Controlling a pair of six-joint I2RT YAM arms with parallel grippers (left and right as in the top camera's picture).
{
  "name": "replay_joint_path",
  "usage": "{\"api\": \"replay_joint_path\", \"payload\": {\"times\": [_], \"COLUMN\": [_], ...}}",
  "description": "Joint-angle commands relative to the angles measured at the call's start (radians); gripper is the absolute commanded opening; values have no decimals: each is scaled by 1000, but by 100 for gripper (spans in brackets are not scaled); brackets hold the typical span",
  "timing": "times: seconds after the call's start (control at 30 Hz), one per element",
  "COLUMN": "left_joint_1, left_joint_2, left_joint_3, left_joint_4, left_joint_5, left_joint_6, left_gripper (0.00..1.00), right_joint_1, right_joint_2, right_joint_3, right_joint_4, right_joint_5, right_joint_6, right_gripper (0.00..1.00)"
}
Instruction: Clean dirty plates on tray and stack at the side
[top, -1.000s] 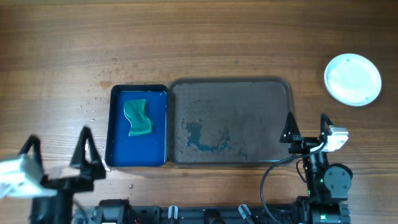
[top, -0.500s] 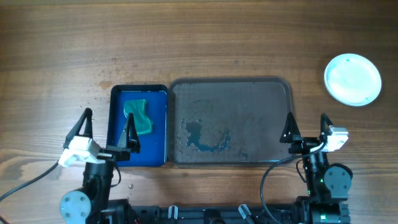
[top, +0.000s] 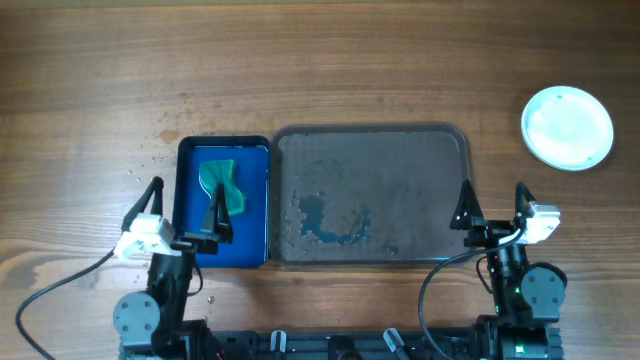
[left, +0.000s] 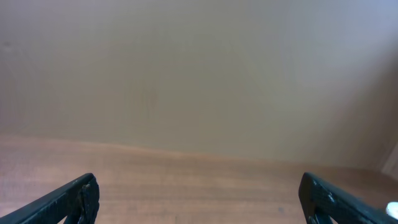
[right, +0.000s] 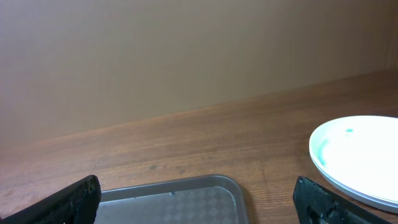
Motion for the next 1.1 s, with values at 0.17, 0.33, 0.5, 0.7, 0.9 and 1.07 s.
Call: {"api": "replay_joint_path", "payload": {"times": [0.17, 0.33, 0.5, 0.7, 0.9, 1.07], "left_joint_1": [6, 5, 5, 5, 5, 5], "left_joint_2": [-11, -11, -11, -11, -11, -11], "left_joint_3": [-100, -100, -100, -100, -100, -100], "left_joint_4": [58, 34, -123, -137, -137, -137], "left_joint_5": [37, 37, 37, 37, 37, 36], "left_joint_6": [-2, -2, -3, -2, -2, -2], "left_gripper": [100, 100, 100, 100, 100, 100], "right_joint_1": [6, 6, 6, 6, 6, 6], "right_joint_2": [-9, -9, -9, -9, -8, -6], "right_joint_3": [-2, -2, -2, -2, -2, -2], "right_joint_4": [3, 3, 2, 2, 2, 2], "right_joint_5": [10, 10, 10, 10, 10, 10], "right_joint_6": [-17, -17, -17, -17, -17, -17], "right_gripper": [100, 100, 100, 100, 100, 100]}}
